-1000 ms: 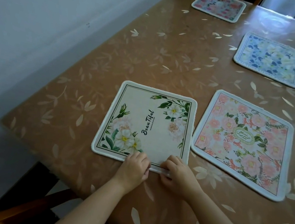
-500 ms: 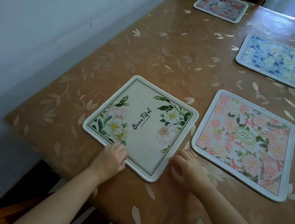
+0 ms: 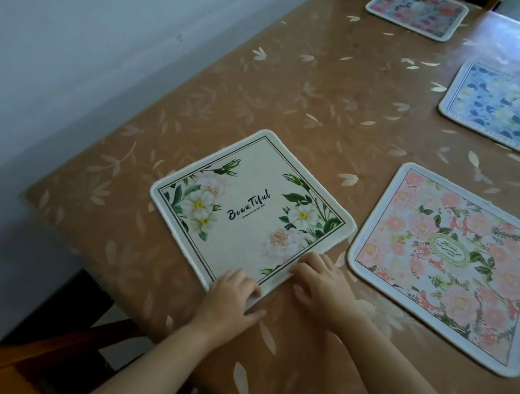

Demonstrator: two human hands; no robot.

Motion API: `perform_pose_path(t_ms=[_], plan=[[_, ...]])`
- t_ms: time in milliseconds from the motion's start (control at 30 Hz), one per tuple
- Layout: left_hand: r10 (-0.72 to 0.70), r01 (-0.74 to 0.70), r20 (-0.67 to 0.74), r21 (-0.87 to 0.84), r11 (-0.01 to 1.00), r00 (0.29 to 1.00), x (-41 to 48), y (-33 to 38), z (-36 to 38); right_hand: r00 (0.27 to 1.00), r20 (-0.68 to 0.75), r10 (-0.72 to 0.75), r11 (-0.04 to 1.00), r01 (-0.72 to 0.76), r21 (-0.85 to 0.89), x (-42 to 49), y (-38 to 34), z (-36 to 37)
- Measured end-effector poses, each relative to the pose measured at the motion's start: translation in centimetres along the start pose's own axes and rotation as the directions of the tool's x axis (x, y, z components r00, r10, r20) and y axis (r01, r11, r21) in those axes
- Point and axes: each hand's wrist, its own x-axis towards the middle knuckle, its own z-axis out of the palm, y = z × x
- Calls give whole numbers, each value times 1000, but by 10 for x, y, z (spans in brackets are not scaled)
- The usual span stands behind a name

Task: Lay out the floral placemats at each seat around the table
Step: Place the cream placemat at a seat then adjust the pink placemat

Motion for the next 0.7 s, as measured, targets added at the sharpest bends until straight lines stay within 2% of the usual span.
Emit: perform_pose_path(t_ms=[133,433,567,700], plan=[[-89,85,-87,-56,995,992,-3,6,11,1000,15,1,998,0,-58,10,9,-3],[-20,20,-139,-2,1000,990,-7,4,2,990,43,-131,989,133,-62,26,13,-15],[-18,19,-105,10,1000,994,-5,0,-3,989,45,-143,988,145,-50,27,12,-16],[-38,36,-36,-73,997,999,-3,-16,-17,993,37,-115,992,116,-49,27,6,-10]])
